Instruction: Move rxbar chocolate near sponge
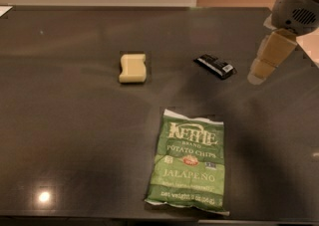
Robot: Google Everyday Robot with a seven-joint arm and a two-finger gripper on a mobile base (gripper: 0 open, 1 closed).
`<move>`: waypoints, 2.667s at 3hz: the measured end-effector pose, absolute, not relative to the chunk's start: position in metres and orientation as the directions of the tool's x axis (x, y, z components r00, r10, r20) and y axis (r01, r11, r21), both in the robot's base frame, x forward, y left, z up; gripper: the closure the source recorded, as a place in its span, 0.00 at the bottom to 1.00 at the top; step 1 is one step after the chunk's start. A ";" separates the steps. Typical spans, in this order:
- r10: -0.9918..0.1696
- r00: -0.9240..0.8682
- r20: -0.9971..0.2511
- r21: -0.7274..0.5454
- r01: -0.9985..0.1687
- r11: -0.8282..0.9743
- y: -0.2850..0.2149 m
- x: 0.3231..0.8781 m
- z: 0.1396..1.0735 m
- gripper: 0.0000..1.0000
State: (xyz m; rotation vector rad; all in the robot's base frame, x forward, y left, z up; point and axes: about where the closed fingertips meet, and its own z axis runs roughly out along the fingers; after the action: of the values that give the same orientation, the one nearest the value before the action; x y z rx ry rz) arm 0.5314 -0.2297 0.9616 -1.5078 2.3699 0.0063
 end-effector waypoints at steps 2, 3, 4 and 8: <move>-0.778 -0.571 -0.262 -0.116 -0.782 0.613 -0.237 0.596 0.919 0.00; -0.728 -0.637 -0.253 -0.104 -0.730 0.675 -0.236 0.622 0.903 0.00; -0.705 -0.661 -0.257 -0.079 -0.713 0.697 -0.225 0.642 0.888 0.00; -0.710 -0.677 -0.193 -0.016 -0.721 0.692 -0.190 0.673 0.835 0.18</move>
Offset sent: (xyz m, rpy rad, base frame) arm 0.0971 -0.0146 -0.0670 0.0091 0.1094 -0.3668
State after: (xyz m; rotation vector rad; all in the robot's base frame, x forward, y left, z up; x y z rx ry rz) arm 0.6734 -0.1900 0.8354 -1.1610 2.7177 0.0909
